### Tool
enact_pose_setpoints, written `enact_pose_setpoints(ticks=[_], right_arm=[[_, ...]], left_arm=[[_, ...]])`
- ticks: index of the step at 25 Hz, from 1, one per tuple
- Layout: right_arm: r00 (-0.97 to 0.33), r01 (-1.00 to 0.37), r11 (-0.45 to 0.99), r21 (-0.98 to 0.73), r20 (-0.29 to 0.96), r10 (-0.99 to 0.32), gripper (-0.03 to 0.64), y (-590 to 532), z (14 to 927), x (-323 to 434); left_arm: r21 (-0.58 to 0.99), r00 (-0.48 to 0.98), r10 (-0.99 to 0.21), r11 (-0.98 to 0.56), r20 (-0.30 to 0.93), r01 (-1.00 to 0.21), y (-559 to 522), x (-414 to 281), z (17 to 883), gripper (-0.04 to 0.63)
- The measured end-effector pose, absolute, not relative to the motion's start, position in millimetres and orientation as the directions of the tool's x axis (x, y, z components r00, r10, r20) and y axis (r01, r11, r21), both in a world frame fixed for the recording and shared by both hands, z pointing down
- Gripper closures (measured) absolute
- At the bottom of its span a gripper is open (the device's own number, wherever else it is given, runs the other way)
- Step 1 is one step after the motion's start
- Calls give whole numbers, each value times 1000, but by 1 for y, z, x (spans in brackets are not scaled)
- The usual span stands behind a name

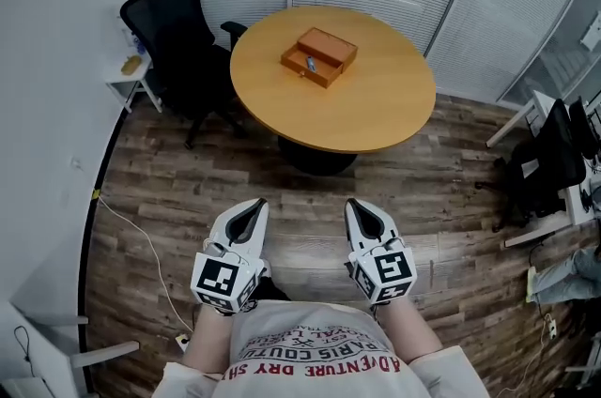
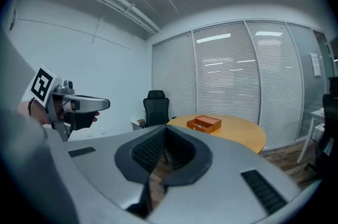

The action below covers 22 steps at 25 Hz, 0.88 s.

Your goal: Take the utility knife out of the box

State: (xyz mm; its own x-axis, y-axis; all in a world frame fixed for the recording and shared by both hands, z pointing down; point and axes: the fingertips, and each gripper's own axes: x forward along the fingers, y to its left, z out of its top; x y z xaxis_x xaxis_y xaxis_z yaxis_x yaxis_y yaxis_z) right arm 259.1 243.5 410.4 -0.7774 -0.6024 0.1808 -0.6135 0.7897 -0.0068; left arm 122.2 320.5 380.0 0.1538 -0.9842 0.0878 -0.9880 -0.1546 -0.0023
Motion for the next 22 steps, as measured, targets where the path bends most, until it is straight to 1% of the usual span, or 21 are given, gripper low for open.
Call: enact_pose_setpoints(ticks=[15,19,22], right_arm=[[-731,-665,747,-6,208,-650,609,166,413,88],[-726,-670,743,-17,226,-650,609,150,421,55],[-728,-662,749,-10,244,-641,609,138,427,38]], left_arm=[[-4,213,-972,-214,98,-977,242,-53,378,600],[19,202,-972,-201,118,-979,230,-91,389,601],[40,199,-971,-195,130,-980,219,-107,399,600]])
